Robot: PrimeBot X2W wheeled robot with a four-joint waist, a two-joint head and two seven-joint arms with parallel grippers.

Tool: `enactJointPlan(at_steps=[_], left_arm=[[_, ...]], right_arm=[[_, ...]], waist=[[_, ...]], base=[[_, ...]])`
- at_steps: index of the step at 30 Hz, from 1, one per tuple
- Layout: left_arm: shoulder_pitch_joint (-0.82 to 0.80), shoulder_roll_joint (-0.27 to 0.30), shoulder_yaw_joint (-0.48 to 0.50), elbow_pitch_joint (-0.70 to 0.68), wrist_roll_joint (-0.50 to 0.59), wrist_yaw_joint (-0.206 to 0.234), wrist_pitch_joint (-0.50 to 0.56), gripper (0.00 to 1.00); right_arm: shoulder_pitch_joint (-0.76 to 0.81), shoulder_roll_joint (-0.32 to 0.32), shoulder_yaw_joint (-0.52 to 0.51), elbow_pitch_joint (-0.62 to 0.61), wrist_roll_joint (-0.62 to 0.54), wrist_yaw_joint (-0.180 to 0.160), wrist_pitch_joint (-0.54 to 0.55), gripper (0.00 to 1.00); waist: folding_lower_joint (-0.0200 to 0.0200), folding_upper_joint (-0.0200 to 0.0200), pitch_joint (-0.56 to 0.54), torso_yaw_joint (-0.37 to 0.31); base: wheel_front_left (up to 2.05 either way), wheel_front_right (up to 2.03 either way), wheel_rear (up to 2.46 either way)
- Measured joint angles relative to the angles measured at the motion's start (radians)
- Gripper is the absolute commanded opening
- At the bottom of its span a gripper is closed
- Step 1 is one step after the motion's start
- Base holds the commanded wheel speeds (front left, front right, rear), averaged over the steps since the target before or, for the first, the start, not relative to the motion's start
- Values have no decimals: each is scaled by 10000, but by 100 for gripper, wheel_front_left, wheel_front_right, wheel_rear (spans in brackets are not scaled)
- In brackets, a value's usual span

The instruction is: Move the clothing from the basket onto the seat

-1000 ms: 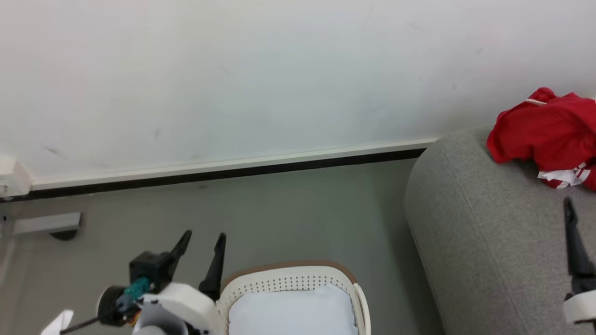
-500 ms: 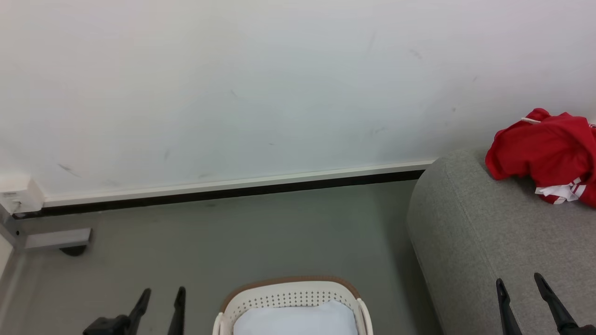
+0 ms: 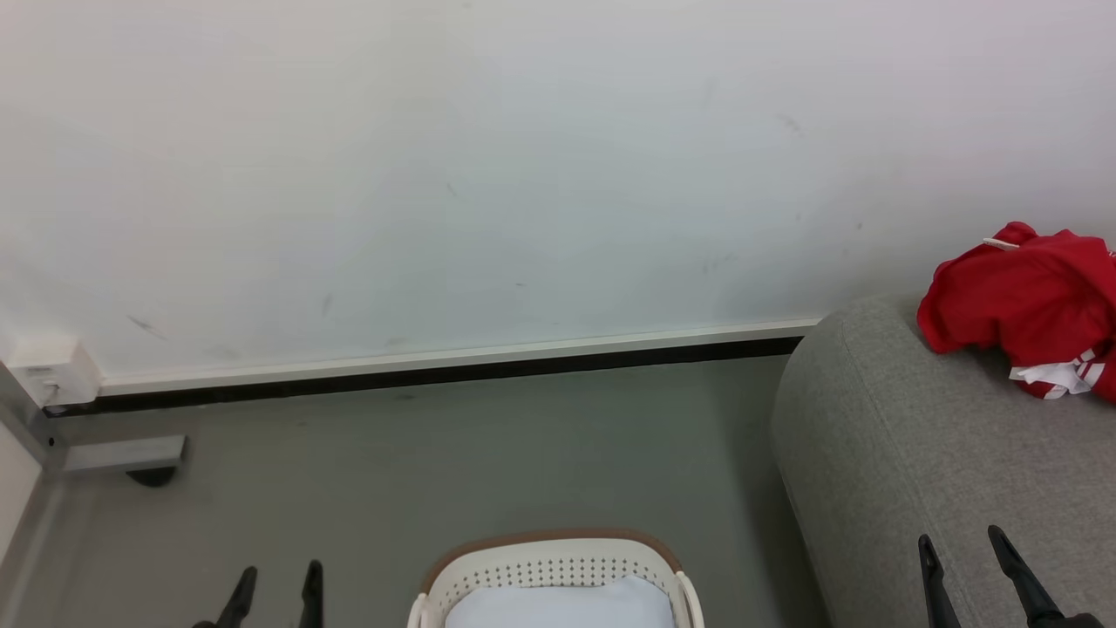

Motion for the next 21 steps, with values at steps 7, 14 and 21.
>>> enactJointPlan(at_steps=[7, 14, 21], left_arm=[[-21, -401, 493, 194, 587, -468, 0, 100], [-36, -748, 922, 290, 995, -794, 0, 100], [-44, -974, 1264, 343, 1298, -1039, 0, 100]], right_arm=[[1, 35, 82, 81, 46, -2, 0, 100], [0, -13, 176, 347, 188, 0, 0, 100], [-25, -61, 240, 433, 255, -2, 0, 100]], waist=[[0, 0, 15, 31], [0, 0, 28, 36], [1, 0, 9, 83]], base=[[0, 0, 0], [0, 0, 0], [0, 0, 0]])
